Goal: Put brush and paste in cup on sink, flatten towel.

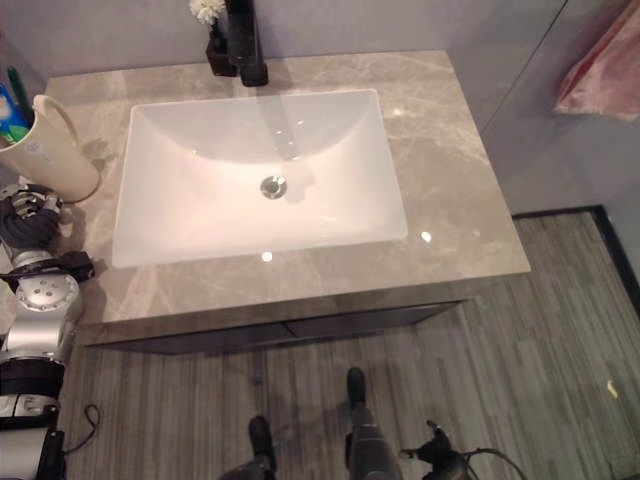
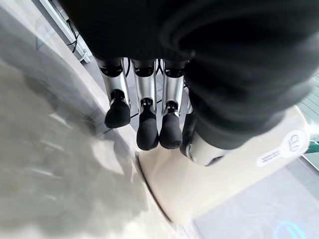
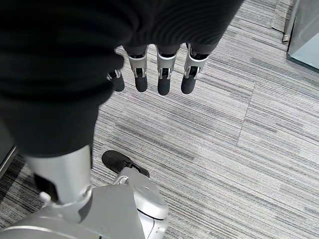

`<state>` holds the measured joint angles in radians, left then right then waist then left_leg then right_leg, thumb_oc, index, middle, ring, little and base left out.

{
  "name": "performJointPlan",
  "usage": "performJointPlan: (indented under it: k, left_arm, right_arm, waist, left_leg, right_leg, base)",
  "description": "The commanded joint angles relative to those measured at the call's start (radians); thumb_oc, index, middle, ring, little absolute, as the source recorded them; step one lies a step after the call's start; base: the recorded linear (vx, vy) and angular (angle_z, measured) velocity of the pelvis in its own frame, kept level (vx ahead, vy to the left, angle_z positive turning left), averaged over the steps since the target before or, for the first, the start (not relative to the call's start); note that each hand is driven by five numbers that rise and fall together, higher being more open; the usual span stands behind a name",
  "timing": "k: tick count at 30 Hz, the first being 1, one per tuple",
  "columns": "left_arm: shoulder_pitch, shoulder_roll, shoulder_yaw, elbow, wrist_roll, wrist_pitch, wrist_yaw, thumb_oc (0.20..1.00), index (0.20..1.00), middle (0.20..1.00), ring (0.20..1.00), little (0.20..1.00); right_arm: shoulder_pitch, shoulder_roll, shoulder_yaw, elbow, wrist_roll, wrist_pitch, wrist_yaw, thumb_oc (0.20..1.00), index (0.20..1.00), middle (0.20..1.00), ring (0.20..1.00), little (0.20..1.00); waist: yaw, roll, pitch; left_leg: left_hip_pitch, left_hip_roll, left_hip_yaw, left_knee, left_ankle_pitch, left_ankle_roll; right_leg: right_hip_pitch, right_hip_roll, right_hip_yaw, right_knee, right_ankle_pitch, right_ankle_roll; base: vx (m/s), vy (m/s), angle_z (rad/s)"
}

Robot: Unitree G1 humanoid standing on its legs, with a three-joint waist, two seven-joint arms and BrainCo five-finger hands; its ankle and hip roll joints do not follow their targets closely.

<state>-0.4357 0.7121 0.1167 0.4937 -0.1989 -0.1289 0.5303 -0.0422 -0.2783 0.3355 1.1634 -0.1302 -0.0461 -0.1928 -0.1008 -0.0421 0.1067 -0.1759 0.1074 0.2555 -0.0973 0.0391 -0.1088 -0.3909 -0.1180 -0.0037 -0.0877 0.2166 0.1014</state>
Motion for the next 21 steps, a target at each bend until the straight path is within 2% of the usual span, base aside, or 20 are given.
performJointPlan:
  k: [1, 14, 16, 18, 21]
  left_arm:
    - [-0.045, 0.034, -0.015, 0.114, -0.018, -0.022, 0.03, 0.2, 0.2, 0.2, 0.2, 0.2]
    - [-0.134, 0.073, -0.058, 0.168, -0.038, -0.014, 0.039, 0.2, 0.2, 0.2, 0.2, 0.2]
    - [-0.087, 0.013, -0.071, 0.071, -0.017, -0.021, 0.034, 0.2, 0.2, 0.2, 0.2, 0.2]
    - [-0.063, -0.009, -0.066, 0.033, -0.006, -0.02, 0.033, 0.2, 0.2, 0.2, 0.2, 0.2]
    - [0.026, -0.111, -0.07, -0.108, 0.027, -0.036, 0.02, 0.2, 0.2, 0.2, 0.2, 0.2]
  right_arm:
    - [-0.005, -0.015, 0.027, 0.002, 0.015, -0.012, -0.019, 1.0, 1.0, 1.0, 1.0, 1.0]
    - [-0.011, -0.019, 0.049, -0.01, 0.02, -0.013, -0.017, 1.0, 1.0, 1.0, 1.0, 1.0]
    - [-0.013, -0.011, 0.049, -0.007, 0.018, -0.01, -0.016, 1.0, 1.0, 1.0, 1.0, 1.0]
    - [-0.01, -0.01, 0.049, -0.004, 0.015, -0.01, -0.014, 1.0, 1.0, 1.0, 1.0, 1.0]
    - [-0.017, 0.001, 0.042, 0.013, 0.005, -0.005, -0.008, 1.0, 1.0, 1.0, 1.0, 1.0]
  waist:
    - [-0.035, -0.008, -0.007]
    - [-0.041, -0.019, -0.011]
    - [-0.031, -0.028, -0.009]
    - [-0.029, -0.031, -0.004]
    - [-0.011, -0.044, -0.002]
  left_leg:
    - [-0.021, 0.019, -0.064, 0.01, 0.028, -0.001]
    - [-0.036, 0.023, -0.071, 0.01, 0.036, -0.002]
    - [0.003, 0.026, -0.082, 0.01, 0.026, 0.001]
    - [0.022, 0.029, -0.086, 0.01, 0.021, 0.001]
    - [0.08, 0.036, -0.101, 0.01, 0.006, 0.004]
  right_leg:
    - [0.027, -0.062, 0.072, 0.0, 0.0, 0.089]
    - [0.018, -0.057, 0.071, 0.0, 0.0, 0.089]
    - [0.065, -0.054, 0.064, 0.0, -0.022, 0.083]
    - [0.09, -0.054, 0.057, 0.0, -0.03, 0.081]
    - [0.165, -0.048, 0.031, 0.0, -0.055, 0.071]
  base:
    - [0.0, 0.0, 0.0]
    - [0.0, -0.001, 0.0]
    - [0.06, -0.037, 0.03]
    - [0.06, -0.037, 0.1]
    - [0.08, -0.048, 0.23]
